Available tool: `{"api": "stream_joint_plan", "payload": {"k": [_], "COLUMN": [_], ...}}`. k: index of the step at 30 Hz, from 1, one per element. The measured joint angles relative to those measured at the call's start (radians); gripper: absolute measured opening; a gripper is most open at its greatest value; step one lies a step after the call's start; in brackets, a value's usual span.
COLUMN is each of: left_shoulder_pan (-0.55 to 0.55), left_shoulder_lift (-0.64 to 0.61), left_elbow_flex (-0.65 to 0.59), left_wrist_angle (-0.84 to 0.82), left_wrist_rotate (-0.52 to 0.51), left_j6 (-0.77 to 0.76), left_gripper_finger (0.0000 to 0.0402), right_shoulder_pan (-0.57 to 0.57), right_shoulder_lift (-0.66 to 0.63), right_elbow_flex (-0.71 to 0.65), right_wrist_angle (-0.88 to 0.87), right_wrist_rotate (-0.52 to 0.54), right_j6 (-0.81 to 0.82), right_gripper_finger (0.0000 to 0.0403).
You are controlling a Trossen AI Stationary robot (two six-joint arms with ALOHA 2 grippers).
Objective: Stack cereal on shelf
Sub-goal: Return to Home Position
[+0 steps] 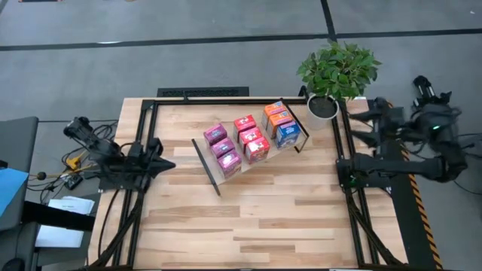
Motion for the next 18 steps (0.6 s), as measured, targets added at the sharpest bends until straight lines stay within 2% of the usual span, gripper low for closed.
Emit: {"api": "stream_joint_plan", "payload": {"k": [6,13,18], "left_shoulder_pan": [0.0,0.0,0.001], "left_shoulder_lift": [-0.107,-0.19,-0.246], "left_elbow_flex": [-0.11,-0.203,-0.286], "left_wrist_angle": [0.003,0.003,-0.012], "left_wrist_rotate": [0.005,0.002,0.004], "left_j6": [-0.007,-0.004,-0.039], "left_gripper_finger": [0.0,0.0,0.0], "right_shoulder_pan": [0.004,0.007,0.037], "right_shoulder_lift": [-0.125,-0.238,-0.314], "right_elbow_flex": [-0.323,-0.678,-0.848], "right_wrist_angle": [0.125,0.35,0.497], "right_wrist_rotate": [-0.077,-0.274,-0.244], "right_j6": [0.156,0.386,0.413], "right_gripper_finger": [0.0255,0.0255,0.0255]}}
